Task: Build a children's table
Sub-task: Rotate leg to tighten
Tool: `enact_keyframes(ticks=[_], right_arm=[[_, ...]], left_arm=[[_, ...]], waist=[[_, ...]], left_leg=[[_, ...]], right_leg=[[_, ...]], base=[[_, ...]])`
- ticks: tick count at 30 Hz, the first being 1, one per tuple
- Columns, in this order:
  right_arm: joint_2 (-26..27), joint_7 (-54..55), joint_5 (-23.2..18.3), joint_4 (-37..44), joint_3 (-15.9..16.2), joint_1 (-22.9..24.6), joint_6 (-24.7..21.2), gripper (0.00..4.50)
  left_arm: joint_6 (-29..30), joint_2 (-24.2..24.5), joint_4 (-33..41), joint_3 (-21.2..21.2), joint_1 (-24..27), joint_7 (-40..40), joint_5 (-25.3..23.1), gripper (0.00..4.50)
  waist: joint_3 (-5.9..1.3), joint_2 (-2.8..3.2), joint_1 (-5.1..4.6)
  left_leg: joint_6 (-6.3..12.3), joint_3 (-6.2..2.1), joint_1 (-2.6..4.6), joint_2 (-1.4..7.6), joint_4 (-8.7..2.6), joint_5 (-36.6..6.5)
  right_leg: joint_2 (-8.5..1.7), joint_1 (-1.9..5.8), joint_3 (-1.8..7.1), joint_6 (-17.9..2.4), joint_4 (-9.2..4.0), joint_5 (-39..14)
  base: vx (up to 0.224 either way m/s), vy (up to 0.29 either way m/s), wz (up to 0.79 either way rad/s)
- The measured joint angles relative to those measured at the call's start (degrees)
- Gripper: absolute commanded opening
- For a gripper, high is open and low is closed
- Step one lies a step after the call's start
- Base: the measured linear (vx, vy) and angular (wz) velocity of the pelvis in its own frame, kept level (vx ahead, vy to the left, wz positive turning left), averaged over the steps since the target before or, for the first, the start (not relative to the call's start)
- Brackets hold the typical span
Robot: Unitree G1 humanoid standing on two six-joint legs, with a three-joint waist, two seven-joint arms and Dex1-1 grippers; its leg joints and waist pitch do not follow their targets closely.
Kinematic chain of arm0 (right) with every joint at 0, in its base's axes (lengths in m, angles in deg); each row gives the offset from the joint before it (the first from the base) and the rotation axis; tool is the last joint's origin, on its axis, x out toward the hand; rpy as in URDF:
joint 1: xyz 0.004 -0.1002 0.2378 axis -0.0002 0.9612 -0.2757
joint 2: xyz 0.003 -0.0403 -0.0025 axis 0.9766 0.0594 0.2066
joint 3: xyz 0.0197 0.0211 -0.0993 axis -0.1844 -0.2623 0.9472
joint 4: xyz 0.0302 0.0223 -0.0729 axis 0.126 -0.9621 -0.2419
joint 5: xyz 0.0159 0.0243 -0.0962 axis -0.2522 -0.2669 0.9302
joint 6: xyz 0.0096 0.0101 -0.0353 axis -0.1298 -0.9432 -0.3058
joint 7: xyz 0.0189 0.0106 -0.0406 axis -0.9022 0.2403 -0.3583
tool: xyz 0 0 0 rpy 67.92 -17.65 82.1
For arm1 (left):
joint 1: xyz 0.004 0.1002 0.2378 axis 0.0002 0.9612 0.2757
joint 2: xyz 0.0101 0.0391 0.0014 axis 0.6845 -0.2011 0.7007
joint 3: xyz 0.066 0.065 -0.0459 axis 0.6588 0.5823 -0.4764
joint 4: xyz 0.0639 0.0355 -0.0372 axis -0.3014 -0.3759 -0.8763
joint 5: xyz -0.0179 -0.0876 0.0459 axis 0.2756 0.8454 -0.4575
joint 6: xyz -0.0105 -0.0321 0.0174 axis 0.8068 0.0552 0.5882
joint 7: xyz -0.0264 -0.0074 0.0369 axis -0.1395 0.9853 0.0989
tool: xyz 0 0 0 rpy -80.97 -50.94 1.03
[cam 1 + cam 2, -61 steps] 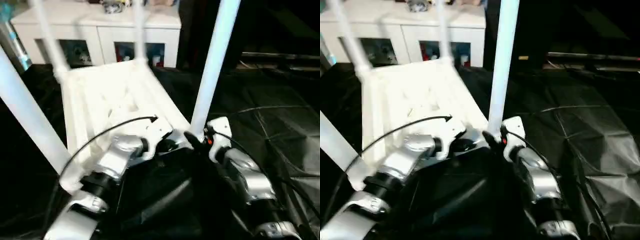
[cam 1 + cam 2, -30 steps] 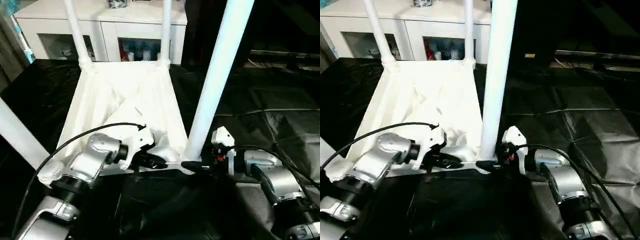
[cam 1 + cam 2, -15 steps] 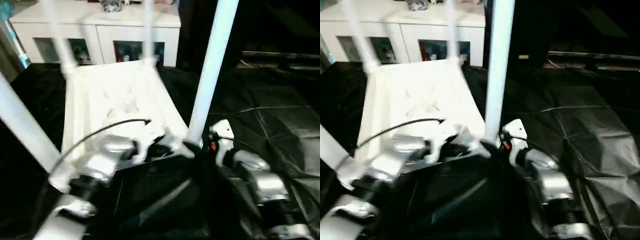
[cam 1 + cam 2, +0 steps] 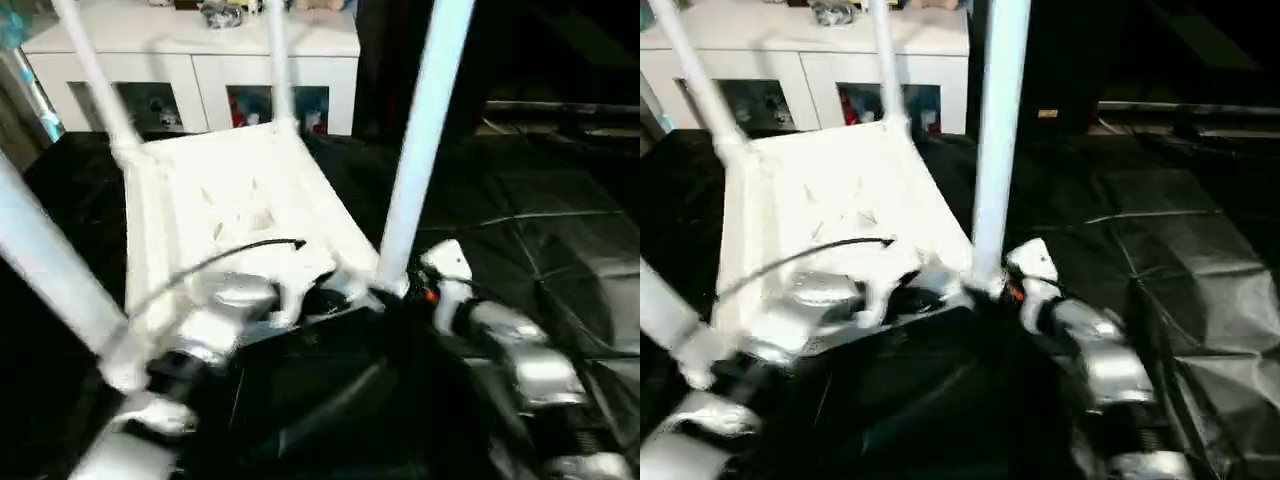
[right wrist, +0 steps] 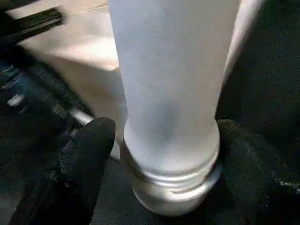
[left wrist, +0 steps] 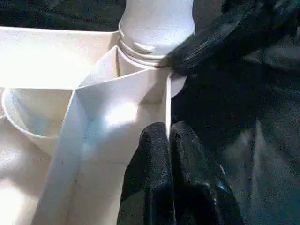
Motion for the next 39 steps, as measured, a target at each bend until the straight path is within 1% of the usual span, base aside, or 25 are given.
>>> enact_keyframes(ticks=[3, 5, 6, 8, 9, 10, 12, 14, 18, 21, 24, 26, 28, 31, 32, 34, 35, 36, 37, 39], right_arm=[[-2.29, -6.33, -1.26, 0.40, 1.26, -0.07, 0.14, 3.64], [-3.01, -8.08, -1.60, 0.39, 1.66, -0.39, 0.14, 3.64], [-3.87, -9.69, -1.72, 0.35, 2.09, -0.73, 0.11, 3.33], [-4.53, -11.77, -1.78, -0.04, 2.52, -1.35, 0.09, 3.33], [-4.72, -12.83, -1.78, -0.43, 2.71, -1.69, 0.10, 3.16], [-4.74, -13.29, -1.79, -0.46, 2.77, -1.72, 0.10, 3.01], [-4.51, -13.70, -1.86, -0.58, 2.79, -1.75, 0.10, 3.01], [-4.38, -13.73, -1.95, -0.63, 2.85, -1.75, 0.10, 2.81], [-3.81, -13.75, -2.12, -0.66, 2.98, -1.74, -0.02, 2.73], [-3.64, -12.96, -2.14, -0.96, 2.72, -1.73, -0.02, 2.71], [-0.74, -6.03, -1.22, -2.71, 1.07, -1.73, 0.80, 2.70], [1.72, -0.05, -0.72, -3.84, -0.21, -1.76, 1.39, 2.70], [3.64, 4.76, -0.11, -4.35, -1.29, -1.77, 1.35, 2.70], [9.22, 16.52, 1.56, -5.66, -3.35, -2.29, 1.46, 2.69], [10.31, 19.69, 2.27, -6.17, -3.57, -2.87, 1.47, 2.69], [10.88, 22.10, 3.22, -6.91, -3.57, -3.28, 2.47, 2.69], [10.90, 22.33, 3.25, -7.12, -3.57, -3.26, 2.91, 3.04], [10.88, 22.05, 3.16, -7.01, -3.57, -3.01, 3.27, 3.25], [10.85, 21.92, 3.13, -6.88, -3.57, -2.78, 3.44, 3.39], [10.25, 20.10, 3.29, -6.17, -3.57, -2.20, 3.49, 3.49]], left_arm=[[-0.61, 2.72, 1.68, 0.28, 0.83, -4.47, 1.46, 0.00], [-0.90, 3.50, 2.08, 0.48, 0.85, -5.86, 1.47, 0.00], [-1.29, 4.39, 2.24, 0.54, 0.85, -7.01, 1.53, 0.00], [-1.87, 5.64, 2.27, 0.53, 0.84, -8.71, 1.63, 0.00], [-2.12, 6.25, 2.27, 0.56, 0.85, -9.63, 1.80, 0.00], [-2.16, 6.48, 2.26, 0.57, 0.85, -10.00, 1.90, 0.00], [-2.25, 6.83, 2.26, 0.64, 0.85, -10.54, 1.95, 0.00], [-2.27, 6.89, 2.26, 0.65, 0.85, -10.73, 2.00, 0.00], [-2.27, 6.53, 2.27, 0.69, 0.85, -10.38, 2.10, 0.00], [-2.19, 6.02, 2.26, 0.64, 0.86, -9.12, 1.92, 0.00], [-1.92, 4.02, 1.14, -0.28, 0.72, -3.82, 1.06, 0.00], [-1.49, 2.21, -0.34, -0.73, -0.25, -0.24, 0.03, 0.00], [-1.13, 0.45, -1.45, -0.98, -0.75, 2.79, -0.61, 0.00], [-0.15, -3.36, -3.95, -1.51, -1.90, 9.67, -2.30, 0.00], [0.33, -4.36, -4.47, -1.65, -2.27, 11.48, -2.67, 0.00], [0.69, -5.88, -4.72, -1.66, -2.43, 13.78, -3.21, 0.00], [0.72, -6.11, -4.73, -1.65, -2.42, 14.19, -3.27, 0.00], [0.68, -6.14, -4.73, -1.67, -2.40, 14.14, -3.27, 0.00], [0.65, -6.14, -4.72, -1.69, -2.38, 14.04, -3.27, 0.00], [0.58, -6.14, -4.62, -1.68, -2.38, 13.39, -3.26, 0.00]], waist=[[0.05, -0.08, 0.33], [0.05, -0.08, 0.49], [0.06, -0.10, 0.60], [0.07, -0.11, 0.79], [0.08, -0.13, 0.92], [0.09, -0.15, 1.03], [0.09, -0.15, 1.19], [0.11, -0.17, 1.21], [0.12, -0.20, 1.23], [0.20, -0.35, 1.34], [0.17, -0.51, 1.10], [0.22, -0.59, 0.50], [0.24, -0.62, 0.27], [0.28, -0.67, -0.16], [0.28, -0.66, -0.42], [0.27, -0.62, -0.65], [0.27, -0.55, -0.73], [0.24, -0.49, -0.76], [0.23, -0.47, -0.75], [0.21, -0.46, -0.67]], left_leg=[[0.23, 0.00, -0.19, 0.04, -0.08, 0.10], [0.29, 0.02, -0.34, 0.05, -0.08, 0.10], [0.30, 0.02, -0.47, 0.05, -0.07, 0.11], [0.31, 0.02, -0.65, 0.06, 0.03, 0.11], [0.31, 0.02, -0.74, 0.07, 0.09, 0.12], [0.32, 0.02, -0.78, 0.08, 0.15, 0.12], [0.32, 0.02, -0.82, 0.09, 0.24, 0.12], [0.31, 0.02, -0.85, 0.09, 0.30, 0.12], [0.32, 0.02, -0.87, 0.09, 0.34, 0.12], [0.31, 0.01, -0.85, 0.09, 0.35, 0.12], [0.23, 0.01, -0.67, 0.09, 0.44, 0.10], [0.04, 0.02, -0.54, 0.07, 0.46, 0.04], [0.02, 0.03, -0.32, 0.06, 0.45, 0.04], [0.00, 0.03, 0.14, 0.04, 0.42, 0.03], [0.00, 0.01, 0.16, 0.01, 0.42, 0.03], [0.00, 0.01, 0.16, -0.01, 0.37, 0.03], [0.00, 0.01, 0.14, -0.03, 0.37, 0.03], [0.00, 0.01, 0.10, -0.05, 0.36, 0.03], [0.00, 0.01, 0.10, -0.05, 0.36, 0.03], [0.01, 0.01, 0.07, -0.05, 0.35, 0.03]], right_leg=[[0.02, -0.20, -0.07, 0.07, -0.01, -0.07], [0.02, -0.35, -0.08, 0.05, 0.00, -0.09], [0.02, -0.48, -0.08, 0.05, 0.04, -0.09], [0.02, -0.67, -0.09, 0.05, 0.14, -0.09], [0.02, -0.74, -0.09, 0.04, 0.18, -0.08], [0.01, -0.76, -0.10, 0.04, 0.20, -0.08], [0.01, -0.76, -0.10, 0.02, 0.21, -0.07], [0.00, -0.76, -0.10, 0.00, 0.22, -0.04], [0.00, -0.76, -0.10, -0.01, 0.23, -0.03], [0.00, -0.75, -0.10, -0.01, 0.31, -0.03], [-0.01, -0.61, -0.08, -0.11, 0.37, 0.05], [-0.02, -0.52, -0.01, -0.20, 0.33, 0.13], [-0.02, -0.35, 0.02, -0.20, 0.23, 0.13], [-0.04, 0.00, 0.04, 0.10, 0.15, -0.06], [-0.06, 0.01, 0.04, 0.14, 0.12, -0.08], [-0.06, 0.03, 0.06, 0.15, 0.00, -0.09], [-0.07, 0.03, 0.07, 0.15, -0.01, -0.09], [-0.07, 0.03, 0.09, 0.15, -0.01, -0.08], [-0.07, 0.04, 0.08, 0.15, -0.01, -0.08], [-0.07, 0.06, 0.08, 0.12, -0.01, -0.06]], base=[[0.000, 0.000, 0.00], [0.000, 0.000, 0.00], [0.000, 0.000, 0.00], [0.000, 0.000, 0.00], [0.000, 0.000, 0.00], [0.000, 0.000, 0.00], [0.000, 0.000, 0.00], [0.000, 0.000, 0.00], [0.000, 0.000, 0.00], [0.000, 0.000, 0.00], [0.000, 0.000, 0.00], [0.000, 0.000, 0.00], [0.000, 0.000, 0.00], [0.000, 0.000, 0.00], [0.000, 0.000, 0.00], [0.000, 0.000, 0.00], [0.000, 0.000, 0.00], [0.000, 0.000, 0.00], [0.000, 0.000, 0.00], [0.000, 0.000, 0.00]])
